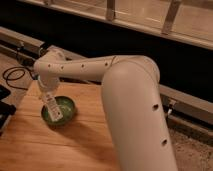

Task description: Place the bottle in the ceramic bowl

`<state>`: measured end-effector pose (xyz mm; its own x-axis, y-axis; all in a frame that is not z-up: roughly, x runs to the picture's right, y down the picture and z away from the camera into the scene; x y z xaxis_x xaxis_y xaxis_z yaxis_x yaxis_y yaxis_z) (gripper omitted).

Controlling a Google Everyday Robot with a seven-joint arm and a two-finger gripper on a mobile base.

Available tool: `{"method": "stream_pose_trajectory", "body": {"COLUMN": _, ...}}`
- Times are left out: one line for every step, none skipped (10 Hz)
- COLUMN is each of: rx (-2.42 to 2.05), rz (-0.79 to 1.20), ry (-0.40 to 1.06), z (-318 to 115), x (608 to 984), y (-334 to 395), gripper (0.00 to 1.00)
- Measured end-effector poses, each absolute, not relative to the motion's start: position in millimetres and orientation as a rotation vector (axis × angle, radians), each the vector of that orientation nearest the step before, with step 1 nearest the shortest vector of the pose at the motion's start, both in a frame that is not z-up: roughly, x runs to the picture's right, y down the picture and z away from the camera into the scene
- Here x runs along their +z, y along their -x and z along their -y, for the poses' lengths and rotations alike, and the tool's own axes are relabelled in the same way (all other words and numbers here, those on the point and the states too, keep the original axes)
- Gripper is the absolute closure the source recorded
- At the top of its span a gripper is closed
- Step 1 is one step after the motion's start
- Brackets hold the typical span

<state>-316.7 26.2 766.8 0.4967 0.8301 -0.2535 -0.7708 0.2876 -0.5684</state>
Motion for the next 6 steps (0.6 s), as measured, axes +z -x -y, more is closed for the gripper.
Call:
{"method": "stream_pose_trajectory", "body": {"rx": 1.074, "rz": 0.097, "ry": 0.695, "z": -24.3, "x": 768.1, "y": 313.9, "gripper": 0.89}}
{"method": "stream_pose_trajectory", "body": {"rx": 1.074, "rz": 0.096, "ry": 0.695, "z": -24.4, "x": 768.2, "y": 313.6, "gripper": 0.77}}
{"method": "stream_pose_trajectory", "body": {"rx": 1.071, "rz": 0.097, "ry": 0.696, "z": -25.3, "x": 767.4, "y": 315.8, "gripper": 0.66}}
{"method": "stream_pose_trajectory", "body": {"rx": 1.071, "rz": 0.097, "ry": 0.697, "z": -25.2, "x": 767.4, "y": 315.5, "gripper": 0.58}}
{"method": "stream_pose_trajectory", "body": {"rx": 1.074, "rz": 0.096, "ry": 0.696, "z": -24.7, "x": 768.1, "y": 313.7, "gripper": 0.48}}
{"method": "stream_pose_trajectory", "body": {"rx": 1.074, "rz": 0.096, "ry": 0.696, "z": -24.7, "x": 768.0, "y": 313.8, "gripper": 0.36}}
